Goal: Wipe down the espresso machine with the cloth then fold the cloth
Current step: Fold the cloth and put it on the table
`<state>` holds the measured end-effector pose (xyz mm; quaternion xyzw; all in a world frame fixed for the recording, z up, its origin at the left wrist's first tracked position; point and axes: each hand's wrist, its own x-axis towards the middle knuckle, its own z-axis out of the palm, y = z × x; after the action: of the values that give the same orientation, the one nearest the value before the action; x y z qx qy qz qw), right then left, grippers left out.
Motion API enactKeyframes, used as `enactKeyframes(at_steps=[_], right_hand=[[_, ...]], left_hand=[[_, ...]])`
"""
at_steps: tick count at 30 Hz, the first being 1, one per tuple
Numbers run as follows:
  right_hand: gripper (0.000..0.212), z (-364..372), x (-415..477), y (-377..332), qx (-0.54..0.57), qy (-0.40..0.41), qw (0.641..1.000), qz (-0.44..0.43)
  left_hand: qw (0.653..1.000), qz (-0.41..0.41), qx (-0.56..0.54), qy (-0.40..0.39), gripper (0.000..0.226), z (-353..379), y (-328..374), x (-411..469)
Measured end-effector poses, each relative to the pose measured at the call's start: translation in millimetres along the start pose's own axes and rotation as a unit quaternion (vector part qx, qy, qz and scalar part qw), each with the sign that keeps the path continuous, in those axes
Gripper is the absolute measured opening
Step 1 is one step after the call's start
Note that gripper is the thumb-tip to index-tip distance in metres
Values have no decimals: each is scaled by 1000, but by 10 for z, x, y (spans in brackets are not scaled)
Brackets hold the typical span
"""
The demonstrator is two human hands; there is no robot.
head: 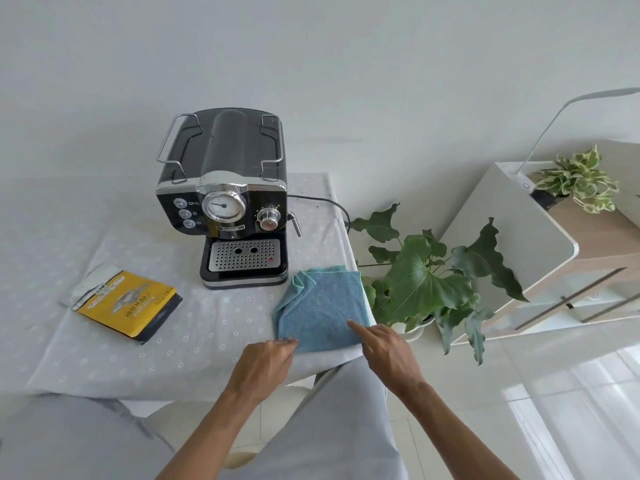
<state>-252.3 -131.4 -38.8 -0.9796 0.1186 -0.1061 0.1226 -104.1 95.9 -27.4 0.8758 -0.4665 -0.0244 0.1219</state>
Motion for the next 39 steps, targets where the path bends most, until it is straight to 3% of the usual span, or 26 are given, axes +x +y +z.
enactKeyframes(at_steps=[2, 7, 13, 19, 23, 26, 29, 33, 35, 39], right_hand=[[55, -30, 16, -23, 19, -2, 1000, 3], [64, -34, 331, -126, 18, -42, 997, 63], [100, 144, 574, -189, 4, -151, 984, 92], [64, 215, 498, -120, -10, -175, 980, 98], [63, 218, 546, -126, -13, -177, 980, 93], [67, 240, 567, -143, -12, -179, 979, 97], [80, 264, 560, -156, -20, -176, 980, 96], [88, 275, 533, -158, -24, -176, 980, 91], [91, 254, 543, -201, -20, -165, 982, 88], [63, 281, 656, -388, 14, -119, 990, 72]], left_hand=[[998, -17, -57, 25, 22, -66, 1, 34], [997, -33, -63, 41, 42, -150, 29, 471], [991, 75, 100, -54, 69, 84, 106, 898], [974, -8, 216, -69, 72, 102, -151, 909], [987, -51, 151, -20, 70, 106, -288, 773], [992, -31, 120, -3, 75, 207, -346, 718], [993, 6, 115, -3, 63, 273, -300, 707], [993, -50, 105, -36, 57, 338, -313, 690], [995, -40, 88, -31, 57, 331, -346, 632], [999, -27, 26, 3, 58, 189, -576, 353]])
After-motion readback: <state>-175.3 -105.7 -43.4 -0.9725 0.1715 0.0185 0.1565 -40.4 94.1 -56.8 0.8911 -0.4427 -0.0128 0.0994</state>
